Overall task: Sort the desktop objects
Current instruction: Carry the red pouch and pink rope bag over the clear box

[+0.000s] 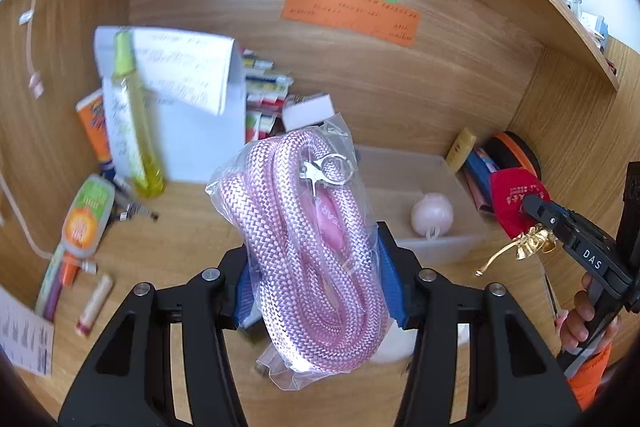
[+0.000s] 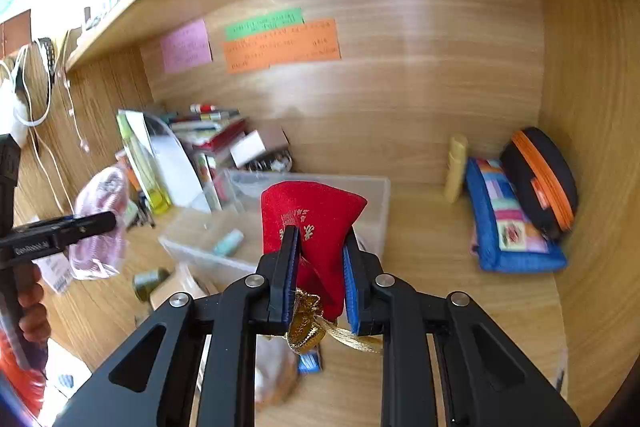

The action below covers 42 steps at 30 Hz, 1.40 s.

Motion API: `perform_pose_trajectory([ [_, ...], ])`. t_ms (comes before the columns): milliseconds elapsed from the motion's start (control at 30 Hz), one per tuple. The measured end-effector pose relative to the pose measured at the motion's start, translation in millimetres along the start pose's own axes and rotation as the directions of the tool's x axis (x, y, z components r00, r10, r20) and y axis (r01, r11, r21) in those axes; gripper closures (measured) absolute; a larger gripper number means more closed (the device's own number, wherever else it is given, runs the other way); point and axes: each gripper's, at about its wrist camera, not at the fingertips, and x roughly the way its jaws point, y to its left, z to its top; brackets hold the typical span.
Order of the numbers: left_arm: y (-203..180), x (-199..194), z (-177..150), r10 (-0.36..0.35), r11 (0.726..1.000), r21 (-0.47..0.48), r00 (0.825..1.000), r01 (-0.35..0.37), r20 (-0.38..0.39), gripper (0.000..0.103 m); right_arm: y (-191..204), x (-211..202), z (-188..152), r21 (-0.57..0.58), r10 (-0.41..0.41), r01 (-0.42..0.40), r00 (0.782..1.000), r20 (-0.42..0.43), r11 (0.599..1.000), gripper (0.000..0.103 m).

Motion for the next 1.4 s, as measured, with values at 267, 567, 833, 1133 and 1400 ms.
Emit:
perform_pose_trajectory([
  [267,-12,26,27,-0.011,0.999,0.05,1.0,0.011,0.006,0.051,11,30,25,-0.002,0.032,-0.032,0.999,0.017,0.999,0.085],
  [567,-20,77,42,-0.036,0.996,0.081,0.998,0.04,-0.05,0.051,18,77,36,0.007,0.047,-0.047,0.999,-0.026,0.999,0.085],
  [833,-24,126,35,-0.047,0.992,0.109,0.987,0.064,-0.151,0.051,11,116,19,0.023,0.043,-0.04,0.991,-0.129,0.999,0.085],
  [1133,-26,156,21,-0.093,0.988,0.1,0.967,0.12,-0.236,0.051,11,141,2,0.004,0.022,-0.021,0.976,-0.215,1.0,0.085],
  [1400,-26,157,21,-0.092,0.984,0.13,0.968,0.125,-0.232,0.05,19,155,-5,-0.042,-0.003,-0.008,0.965,-0.262,0.999,0.085],
])
